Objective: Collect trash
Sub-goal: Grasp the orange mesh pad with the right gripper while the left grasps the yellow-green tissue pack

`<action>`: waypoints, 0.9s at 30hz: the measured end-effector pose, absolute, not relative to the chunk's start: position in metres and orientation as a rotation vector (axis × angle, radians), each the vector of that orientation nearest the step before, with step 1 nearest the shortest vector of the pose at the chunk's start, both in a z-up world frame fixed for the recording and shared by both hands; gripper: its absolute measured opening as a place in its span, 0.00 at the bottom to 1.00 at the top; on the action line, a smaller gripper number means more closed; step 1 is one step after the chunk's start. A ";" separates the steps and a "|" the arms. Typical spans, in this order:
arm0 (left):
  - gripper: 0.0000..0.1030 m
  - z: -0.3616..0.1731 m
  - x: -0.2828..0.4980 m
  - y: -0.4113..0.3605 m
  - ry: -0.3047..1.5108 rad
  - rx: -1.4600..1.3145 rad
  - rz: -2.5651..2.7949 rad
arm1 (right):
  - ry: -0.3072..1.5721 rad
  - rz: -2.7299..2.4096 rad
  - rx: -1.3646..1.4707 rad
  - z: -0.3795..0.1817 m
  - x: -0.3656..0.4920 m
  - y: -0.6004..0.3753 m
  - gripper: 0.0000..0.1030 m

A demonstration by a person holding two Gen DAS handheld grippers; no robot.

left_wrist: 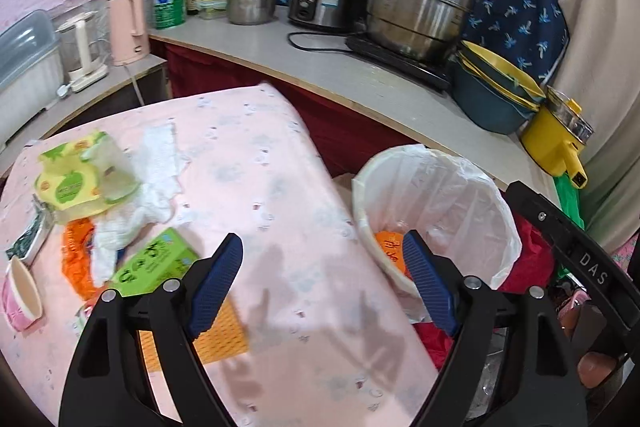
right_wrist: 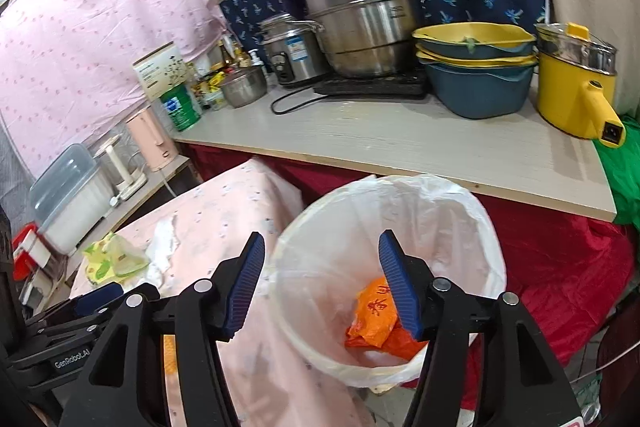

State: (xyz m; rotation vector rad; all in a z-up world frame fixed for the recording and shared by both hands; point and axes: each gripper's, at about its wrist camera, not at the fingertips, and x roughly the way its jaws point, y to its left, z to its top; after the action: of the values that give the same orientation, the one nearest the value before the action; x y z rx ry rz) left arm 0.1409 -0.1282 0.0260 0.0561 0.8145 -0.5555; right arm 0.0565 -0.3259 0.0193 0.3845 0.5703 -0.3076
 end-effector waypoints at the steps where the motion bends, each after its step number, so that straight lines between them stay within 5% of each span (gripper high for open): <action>1: 0.76 0.027 0.141 -0.121 0.810 0.050 -0.542 | 0.571 -0.295 0.381 0.021 0.058 -0.320 0.57; 27: 0.80 0.023 0.141 0.070 0.818 -0.095 -0.220 | 0.695 -0.018 0.244 0.010 0.090 -0.159 0.58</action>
State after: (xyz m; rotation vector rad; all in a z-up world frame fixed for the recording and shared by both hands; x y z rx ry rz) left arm 0.1412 0.0699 0.0226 -0.0951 0.8175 -0.2198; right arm 0.0896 -0.1595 0.0102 0.2441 0.6951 -0.0178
